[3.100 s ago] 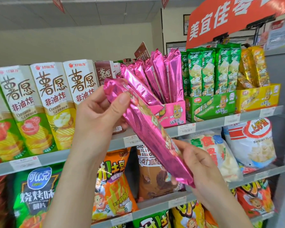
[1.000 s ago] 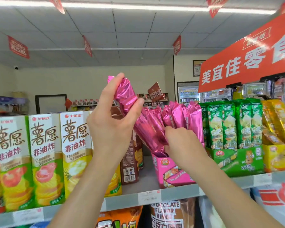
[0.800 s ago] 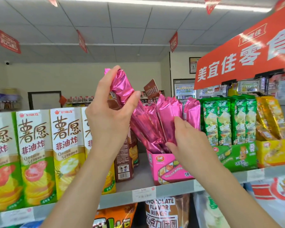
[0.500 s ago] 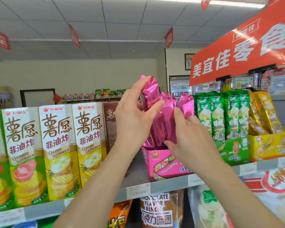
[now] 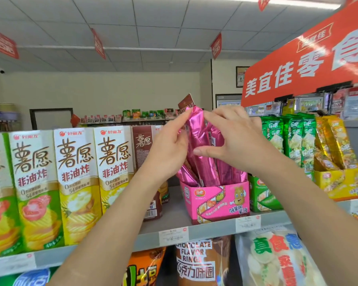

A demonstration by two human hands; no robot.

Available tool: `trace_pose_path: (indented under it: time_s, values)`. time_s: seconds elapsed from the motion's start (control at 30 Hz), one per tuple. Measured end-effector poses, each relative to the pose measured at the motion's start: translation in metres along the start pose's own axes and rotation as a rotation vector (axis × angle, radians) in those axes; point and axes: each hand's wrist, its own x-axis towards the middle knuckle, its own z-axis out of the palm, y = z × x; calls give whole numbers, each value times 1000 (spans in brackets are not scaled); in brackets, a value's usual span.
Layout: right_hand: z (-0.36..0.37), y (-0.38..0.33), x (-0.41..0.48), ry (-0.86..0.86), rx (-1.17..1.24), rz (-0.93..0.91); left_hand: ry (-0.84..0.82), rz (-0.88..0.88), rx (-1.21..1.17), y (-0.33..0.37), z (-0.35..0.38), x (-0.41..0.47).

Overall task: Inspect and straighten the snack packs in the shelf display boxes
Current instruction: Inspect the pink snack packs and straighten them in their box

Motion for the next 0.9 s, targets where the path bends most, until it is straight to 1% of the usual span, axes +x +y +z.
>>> trace_pose_path:
  time_s: [0.07, 0.1, 0.13, 0.17, 0.2, 0.23, 0.3, 0.37, 0.4, 0.47, 0.57, 0.67, 0.8, 0.9]
  values:
    - [3, -2, 3, 25, 32, 17, -62, -16, -83, 4, 0, -4]
    - [3, -3, 4, 43, 66, 30, -37, -8, -85, 4, 0, -8]
    - [3, -3, 4, 56, 99, 54, 22, 3, -29, 1, 0, -13]
    - [3, -3, 4, 62, 130, 77, 87, 12, 96, -3, -1, -19]
    - [2, -3, 4, 65, 150, 98, 127, 9, 276, -8, -1, -25]
    - [2, -1, 4, 65, 161, 113, 115, -18, 451, -12, 0, -31]
    - [1, 0, 5, 68, 143, 126, -37, -145, 689, -20, 7, -38]
    - [1, -1, 7, 58, 113, 128, -173, -238, 782, -24, 15, -39]
    - [0, -2, 8, 49, 109, 130, -204, -259, 796, -26, 18, -38]
    - [-1, -4, 8, 31, 116, 134, -194, -273, 790, -28, 22, -35]
    - [-1, -5, 9, 21, 130, 155, -88, -238, 754, -29, 24, -31]
    - [-2, -6, 9, 76, 225, 158, 18, -163, 713, -29, 23, -31]
    - [-3, -5, 11, 71, 120, 94, 204, -101, 624, -26, 22, -35]
    - [-1, -2, 12, 29, 62, 75, 293, -59, 612, -24, 22, -31]
